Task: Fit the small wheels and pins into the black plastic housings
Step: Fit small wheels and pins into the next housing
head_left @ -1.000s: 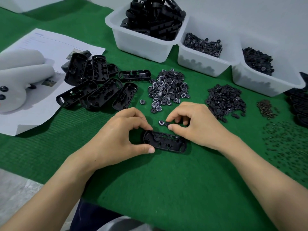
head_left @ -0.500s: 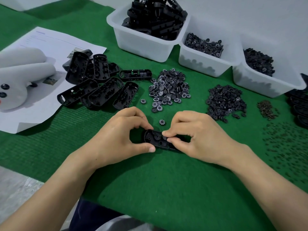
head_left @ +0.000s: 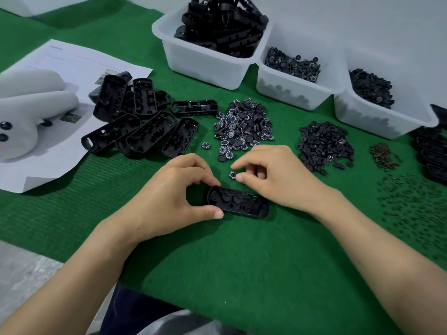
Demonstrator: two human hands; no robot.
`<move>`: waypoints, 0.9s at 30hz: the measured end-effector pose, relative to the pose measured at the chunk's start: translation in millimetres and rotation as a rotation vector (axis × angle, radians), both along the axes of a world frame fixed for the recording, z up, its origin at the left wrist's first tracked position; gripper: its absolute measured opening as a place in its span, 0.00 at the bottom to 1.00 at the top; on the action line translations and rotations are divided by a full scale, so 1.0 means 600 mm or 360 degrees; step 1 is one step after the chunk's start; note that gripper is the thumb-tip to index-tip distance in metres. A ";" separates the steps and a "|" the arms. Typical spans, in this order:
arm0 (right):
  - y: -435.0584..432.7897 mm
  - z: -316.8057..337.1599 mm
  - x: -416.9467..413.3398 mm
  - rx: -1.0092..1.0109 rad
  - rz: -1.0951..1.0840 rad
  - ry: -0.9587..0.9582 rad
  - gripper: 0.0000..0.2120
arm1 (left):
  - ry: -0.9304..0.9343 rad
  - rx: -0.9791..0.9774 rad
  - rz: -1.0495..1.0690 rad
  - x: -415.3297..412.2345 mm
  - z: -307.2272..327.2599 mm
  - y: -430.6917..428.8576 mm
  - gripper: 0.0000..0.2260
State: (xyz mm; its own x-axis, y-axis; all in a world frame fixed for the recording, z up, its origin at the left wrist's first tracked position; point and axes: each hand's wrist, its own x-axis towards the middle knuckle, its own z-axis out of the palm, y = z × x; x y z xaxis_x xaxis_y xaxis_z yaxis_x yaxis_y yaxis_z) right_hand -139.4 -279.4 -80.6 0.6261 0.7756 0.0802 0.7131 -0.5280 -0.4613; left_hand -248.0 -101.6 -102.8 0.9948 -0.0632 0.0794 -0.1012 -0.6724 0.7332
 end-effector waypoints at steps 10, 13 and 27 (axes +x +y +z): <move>-0.025 0.002 0.004 0.0038 -0.0007 0.0246 0.10 | -0.0004 -0.0005 -0.0005 0.000 0.000 0.001 0.20; -0.027 -0.001 0.003 0.0068 -0.0043 0.0261 0.10 | -0.0012 -0.0012 -0.0015 0.000 0.000 0.000 0.19; -0.051 0.013 -0.022 0.0105 0.0187 0.0228 0.06 | -0.0005 -0.0045 0.0003 0.000 0.000 -0.001 0.19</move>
State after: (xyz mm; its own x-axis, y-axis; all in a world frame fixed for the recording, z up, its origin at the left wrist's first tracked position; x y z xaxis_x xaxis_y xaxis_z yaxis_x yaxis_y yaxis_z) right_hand -152.4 -309.8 -72.7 0.5401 0.8401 0.0503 0.6928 -0.4099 -0.5933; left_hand -247.9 -101.9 -102.8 0.9947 -0.0590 0.0844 -0.1024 -0.6514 0.7518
